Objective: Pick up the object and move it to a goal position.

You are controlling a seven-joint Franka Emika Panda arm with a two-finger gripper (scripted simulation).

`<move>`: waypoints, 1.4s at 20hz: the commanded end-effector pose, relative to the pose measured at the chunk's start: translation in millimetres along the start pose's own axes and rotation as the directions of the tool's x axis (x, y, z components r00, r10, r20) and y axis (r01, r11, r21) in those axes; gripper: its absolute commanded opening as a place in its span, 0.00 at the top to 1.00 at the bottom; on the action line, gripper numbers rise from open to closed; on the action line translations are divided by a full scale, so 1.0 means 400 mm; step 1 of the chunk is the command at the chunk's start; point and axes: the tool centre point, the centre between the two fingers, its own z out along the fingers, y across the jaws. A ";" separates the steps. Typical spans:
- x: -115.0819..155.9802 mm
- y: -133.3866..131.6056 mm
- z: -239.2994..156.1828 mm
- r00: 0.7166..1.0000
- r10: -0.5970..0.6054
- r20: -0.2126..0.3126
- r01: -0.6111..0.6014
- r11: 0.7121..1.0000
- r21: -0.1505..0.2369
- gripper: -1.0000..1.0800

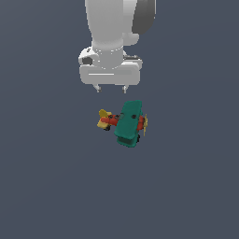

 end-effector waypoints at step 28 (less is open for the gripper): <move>-0.013 -0.107 -0.161 0.990 -0.053 -0.128 0.052 0.999 -0.013 0.19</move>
